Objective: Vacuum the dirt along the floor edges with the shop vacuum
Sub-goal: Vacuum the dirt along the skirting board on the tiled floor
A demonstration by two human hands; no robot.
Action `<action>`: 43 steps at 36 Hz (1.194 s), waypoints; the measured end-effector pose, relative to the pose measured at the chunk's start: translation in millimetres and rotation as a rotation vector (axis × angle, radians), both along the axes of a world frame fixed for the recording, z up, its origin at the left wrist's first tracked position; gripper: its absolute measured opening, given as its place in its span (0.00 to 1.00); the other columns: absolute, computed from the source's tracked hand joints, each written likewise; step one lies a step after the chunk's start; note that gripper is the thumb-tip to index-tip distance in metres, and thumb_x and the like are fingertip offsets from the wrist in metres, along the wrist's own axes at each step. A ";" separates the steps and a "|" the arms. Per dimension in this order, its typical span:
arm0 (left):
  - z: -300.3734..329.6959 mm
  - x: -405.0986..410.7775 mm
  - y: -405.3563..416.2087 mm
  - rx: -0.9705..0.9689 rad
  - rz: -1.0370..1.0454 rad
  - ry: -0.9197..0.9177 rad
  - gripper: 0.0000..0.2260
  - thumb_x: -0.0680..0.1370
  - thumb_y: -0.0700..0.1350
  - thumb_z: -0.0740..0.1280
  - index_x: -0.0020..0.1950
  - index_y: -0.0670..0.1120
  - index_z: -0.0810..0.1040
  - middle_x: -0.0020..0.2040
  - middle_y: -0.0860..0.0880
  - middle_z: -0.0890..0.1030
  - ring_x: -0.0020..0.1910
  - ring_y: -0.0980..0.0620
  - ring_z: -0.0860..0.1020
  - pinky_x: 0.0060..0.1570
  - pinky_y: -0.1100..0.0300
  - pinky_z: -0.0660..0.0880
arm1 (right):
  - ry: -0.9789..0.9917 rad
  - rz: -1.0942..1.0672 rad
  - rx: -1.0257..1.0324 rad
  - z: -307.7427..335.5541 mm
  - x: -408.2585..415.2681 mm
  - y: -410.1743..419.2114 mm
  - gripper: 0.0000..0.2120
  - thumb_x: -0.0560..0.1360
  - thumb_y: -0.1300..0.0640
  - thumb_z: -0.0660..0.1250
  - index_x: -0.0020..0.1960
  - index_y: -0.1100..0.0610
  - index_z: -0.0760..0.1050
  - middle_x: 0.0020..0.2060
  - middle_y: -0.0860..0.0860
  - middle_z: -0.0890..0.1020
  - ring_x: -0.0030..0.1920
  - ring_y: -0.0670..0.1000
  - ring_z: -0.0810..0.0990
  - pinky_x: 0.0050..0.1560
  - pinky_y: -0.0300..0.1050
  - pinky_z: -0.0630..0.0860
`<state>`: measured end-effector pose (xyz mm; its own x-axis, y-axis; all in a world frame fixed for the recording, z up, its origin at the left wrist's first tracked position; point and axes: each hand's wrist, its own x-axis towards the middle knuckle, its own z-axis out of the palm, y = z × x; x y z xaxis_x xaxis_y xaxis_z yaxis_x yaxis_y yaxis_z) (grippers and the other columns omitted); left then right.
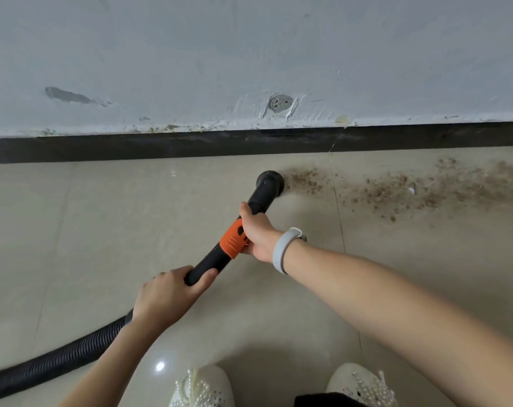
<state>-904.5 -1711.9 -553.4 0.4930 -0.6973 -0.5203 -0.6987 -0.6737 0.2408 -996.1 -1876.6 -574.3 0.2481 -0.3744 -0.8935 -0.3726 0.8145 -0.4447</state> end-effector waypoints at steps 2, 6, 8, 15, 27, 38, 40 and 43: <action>0.4 -0.4 -12.6 0.001 -0.015 0.020 0.24 0.75 0.68 0.55 0.35 0.50 0.70 0.29 0.52 0.74 0.33 0.50 0.75 0.35 0.57 0.67 | 0.017 -0.016 -0.016 0.6 -3.0 -9.8 0.26 0.80 0.41 0.55 0.69 0.59 0.63 0.60 0.58 0.75 0.59 0.59 0.77 0.53 0.57 0.79; 1.7 -10.4 -30.4 0.012 -0.102 0.030 0.24 0.75 0.69 0.53 0.34 0.50 0.69 0.29 0.53 0.73 0.34 0.50 0.74 0.37 0.58 0.68 | 0.057 -0.089 -0.016 1.2 -23.4 -20.2 0.26 0.81 0.41 0.55 0.69 0.60 0.63 0.61 0.59 0.75 0.58 0.60 0.78 0.54 0.58 0.79; 1.0 -19.6 -32.4 0.026 -0.152 0.026 0.23 0.75 0.69 0.53 0.35 0.51 0.69 0.30 0.53 0.74 0.35 0.51 0.74 0.37 0.58 0.68 | 0.062 -0.134 -0.009 -0.2 -37.5 -19.1 0.25 0.81 0.42 0.55 0.68 0.60 0.64 0.60 0.59 0.76 0.54 0.59 0.79 0.53 0.57 0.79; -5.3 -55.8 -25.4 0.057 -0.270 0.051 0.22 0.74 0.71 0.53 0.35 0.53 0.66 0.32 0.52 0.75 0.36 0.50 0.74 0.37 0.58 0.68 | 0.098 -0.268 0.020 -6.9 -87.0 -2.7 0.20 0.81 0.44 0.58 0.55 0.62 0.68 0.49 0.60 0.81 0.51 0.59 0.81 0.54 0.58 0.79; -4.4 -58.8 -73.7 0.013 -0.285 -0.023 0.24 0.73 0.73 0.52 0.38 0.52 0.68 0.35 0.52 0.74 0.43 0.46 0.78 0.41 0.57 0.69 | 0.062 -0.372 -0.057 0.3 -85.4 -47.5 0.15 0.81 0.46 0.59 0.46 0.59 0.66 0.41 0.58 0.78 0.44 0.58 0.81 0.56 0.61 0.77; -5.8 -39.9 -48.8 -0.054 -0.137 -0.023 0.24 0.72 0.71 0.52 0.37 0.51 0.70 0.32 0.52 0.76 0.38 0.46 0.77 0.39 0.57 0.71 | 0.082 -0.223 -0.086 -3.6 -52.1 -34.6 0.20 0.80 0.43 0.59 0.55 0.61 0.68 0.49 0.59 0.80 0.49 0.59 0.81 0.55 0.59 0.79; -6.3 -36.4 -38.8 -0.061 -0.067 0.010 0.24 0.72 0.70 0.53 0.35 0.51 0.69 0.31 0.52 0.76 0.37 0.46 0.77 0.39 0.57 0.71 | 0.081 -0.171 -0.088 -4.5 -42.0 -28.9 0.25 0.79 0.41 0.59 0.63 0.60 0.67 0.55 0.60 0.79 0.53 0.59 0.81 0.54 0.57 0.79; -5.2 -31.6 -29.9 -0.090 0.029 0.021 0.23 0.73 0.69 0.55 0.34 0.50 0.70 0.30 0.52 0.76 0.37 0.46 0.77 0.38 0.57 0.71 | 0.028 -0.121 -0.088 -3.9 -27.5 -25.3 0.26 0.78 0.41 0.60 0.66 0.59 0.66 0.58 0.59 0.78 0.55 0.59 0.80 0.55 0.56 0.79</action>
<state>-936.1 -1741.8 -558.6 0.5032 -0.7273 -0.4667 -0.6735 -0.6685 0.3155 -1023.6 -1901.9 -578.2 0.1720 -0.4769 -0.8619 -0.2875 0.8126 -0.5070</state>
